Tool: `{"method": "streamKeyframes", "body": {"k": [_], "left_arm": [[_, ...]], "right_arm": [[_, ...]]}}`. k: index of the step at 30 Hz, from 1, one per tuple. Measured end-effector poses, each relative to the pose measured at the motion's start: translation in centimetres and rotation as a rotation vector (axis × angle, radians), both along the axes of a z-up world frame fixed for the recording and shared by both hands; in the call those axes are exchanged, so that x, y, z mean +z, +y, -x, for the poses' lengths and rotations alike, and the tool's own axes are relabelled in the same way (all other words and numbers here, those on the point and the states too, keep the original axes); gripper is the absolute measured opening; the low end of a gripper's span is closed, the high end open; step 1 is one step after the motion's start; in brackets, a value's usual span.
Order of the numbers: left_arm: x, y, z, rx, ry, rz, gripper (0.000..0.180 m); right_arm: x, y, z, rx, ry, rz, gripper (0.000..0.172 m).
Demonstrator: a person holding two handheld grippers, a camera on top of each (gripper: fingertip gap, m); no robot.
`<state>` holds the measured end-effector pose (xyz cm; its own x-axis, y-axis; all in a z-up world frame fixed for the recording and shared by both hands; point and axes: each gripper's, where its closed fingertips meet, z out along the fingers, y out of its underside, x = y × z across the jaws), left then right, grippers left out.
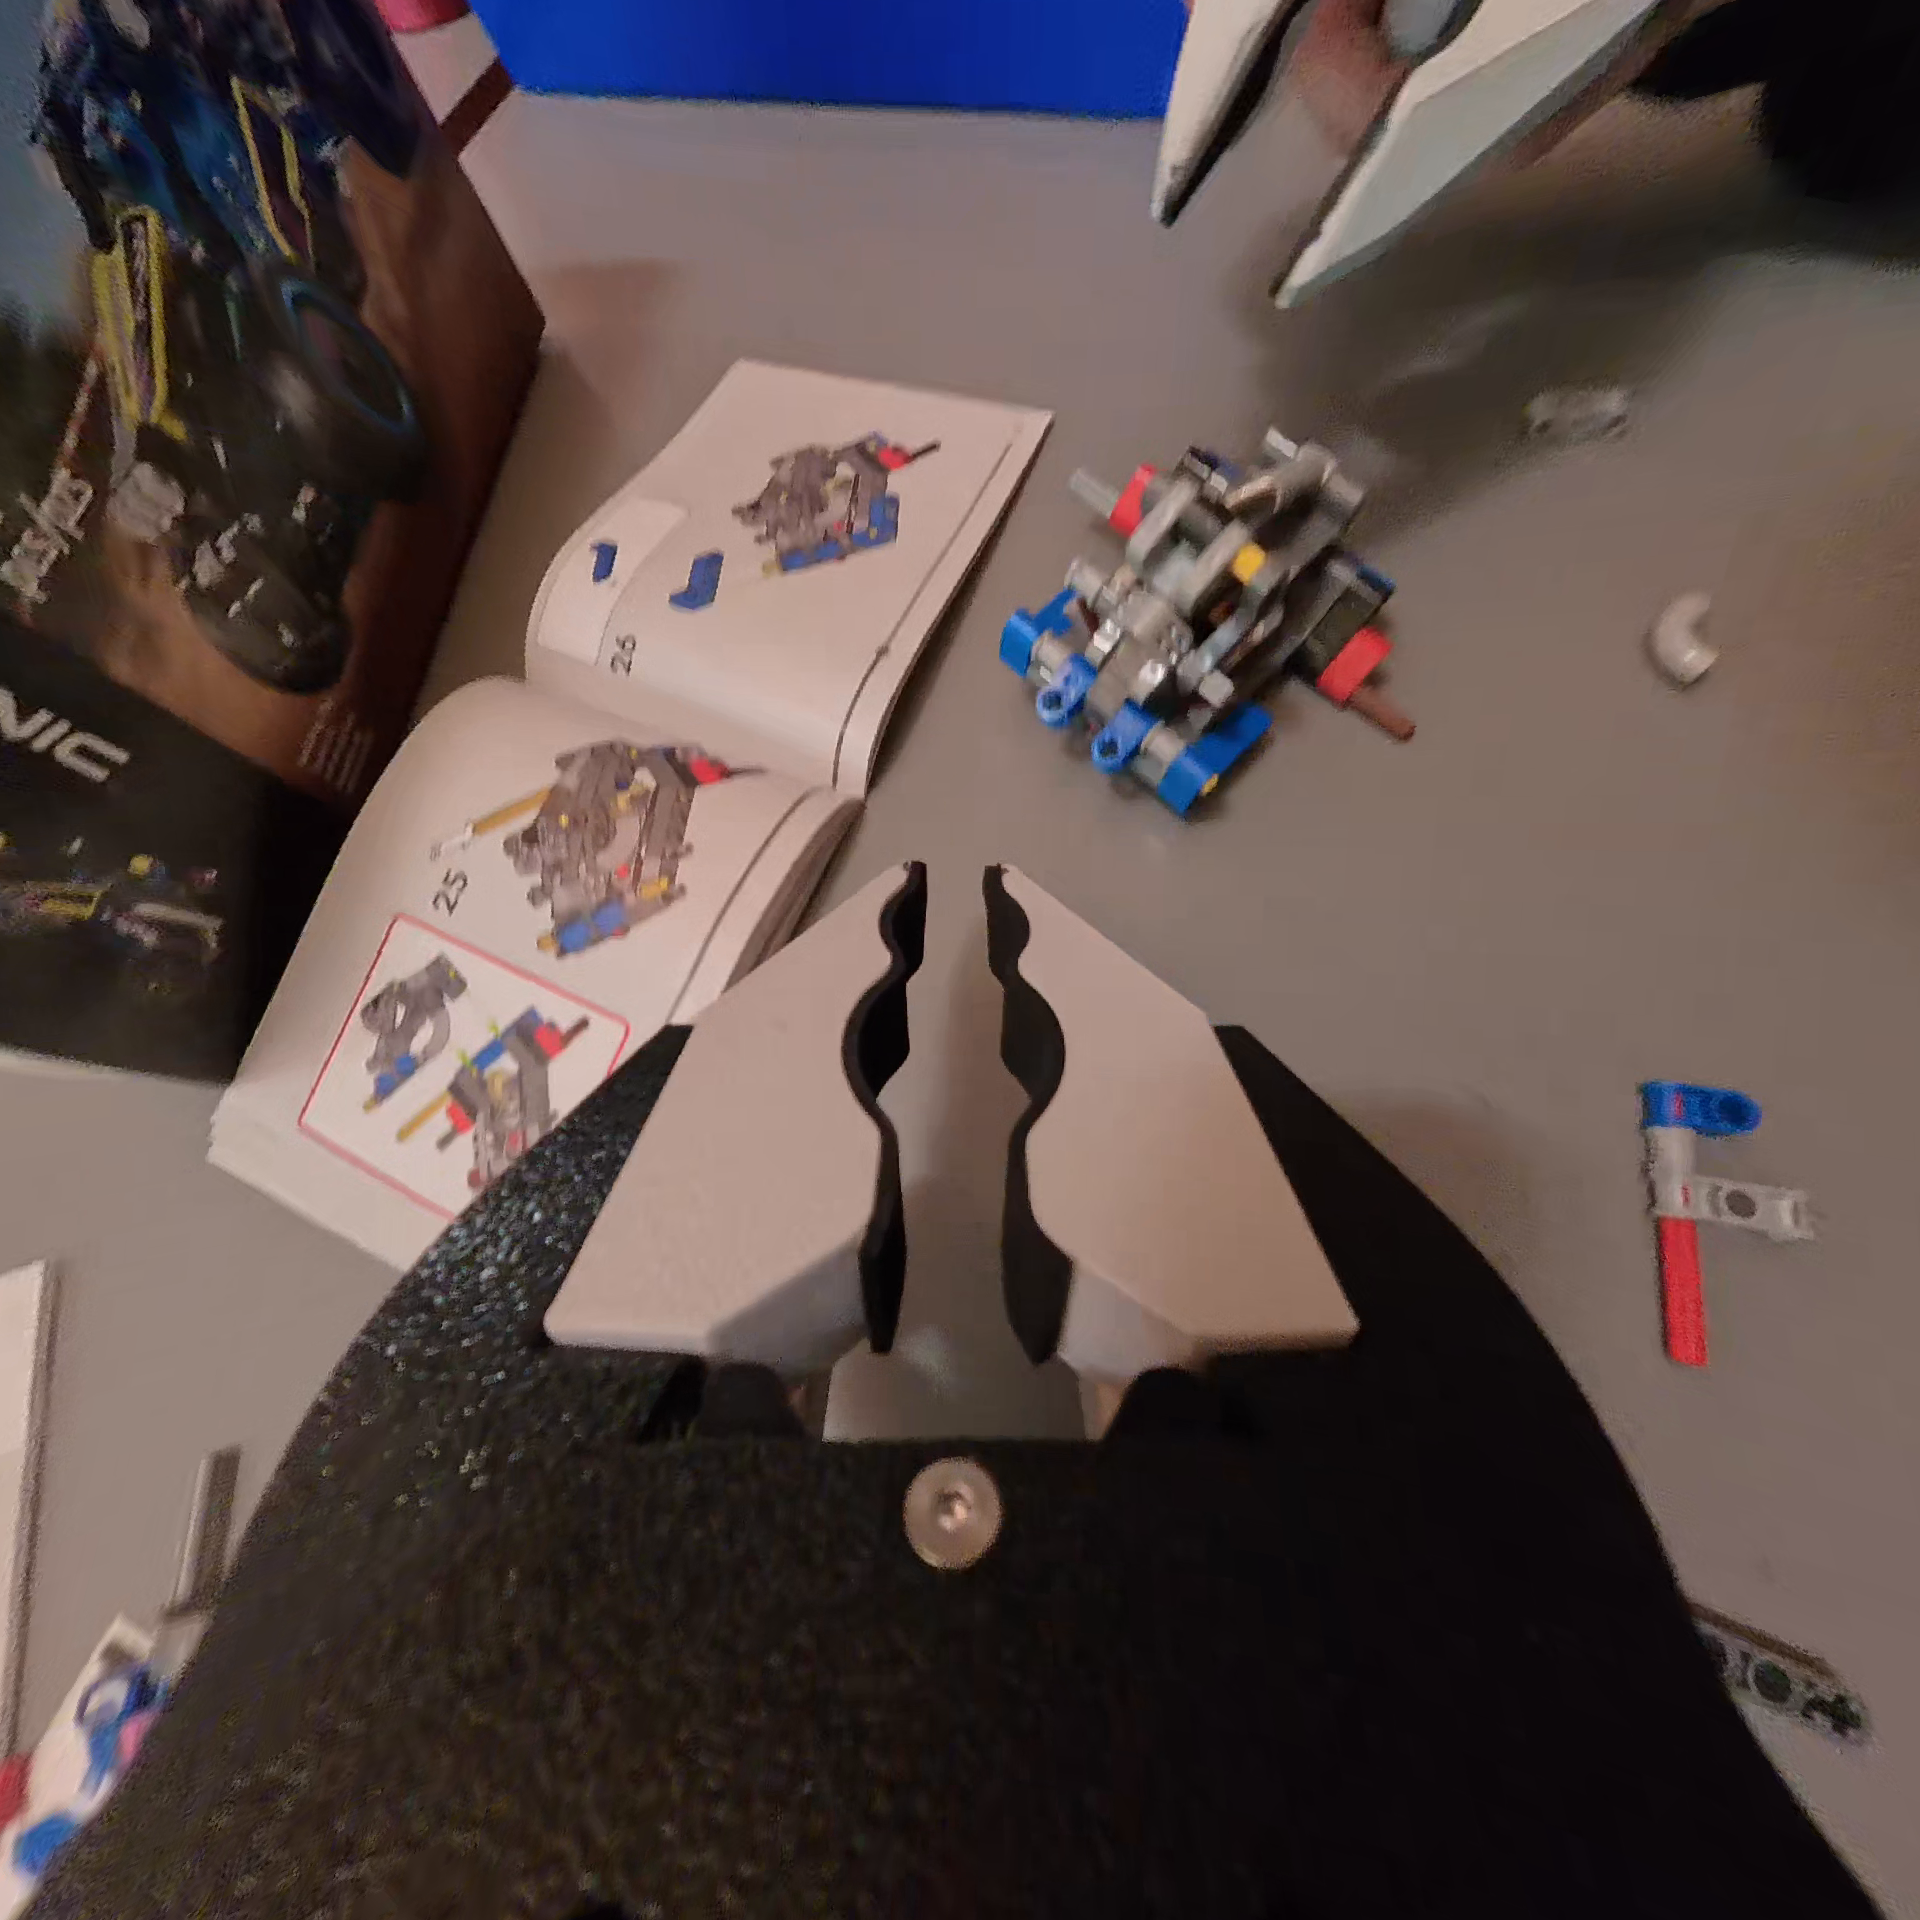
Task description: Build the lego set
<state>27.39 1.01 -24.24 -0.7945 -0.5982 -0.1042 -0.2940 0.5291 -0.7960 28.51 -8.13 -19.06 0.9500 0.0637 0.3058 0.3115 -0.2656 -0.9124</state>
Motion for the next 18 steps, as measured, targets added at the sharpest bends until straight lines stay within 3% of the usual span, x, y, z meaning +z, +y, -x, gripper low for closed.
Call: {"method": "streamKeyframes", "body": {"k": [3, 7, 18], "left_arm": [[-0.2, 1.0, 0.4, 0.059, -0.053, -0.038, 0.006], [0.7, 1.2, 0.3, 0.114, -0.086, 0.063, 0.003], [-0.6, 2.5, -0.2, 0.149, -0.149, -0.082, 0.002]], "right_arm": [[-1.3, 1.2, 1.3, 0.023, -0.047, 0.086, 0.015], [-2.7, 2.3, 2.2, 0.055, -0.027, 0.152, 0.012], [-4.1, 2.0, 1.1, 0.062, -0.042, 0.188, 0.006]]}}
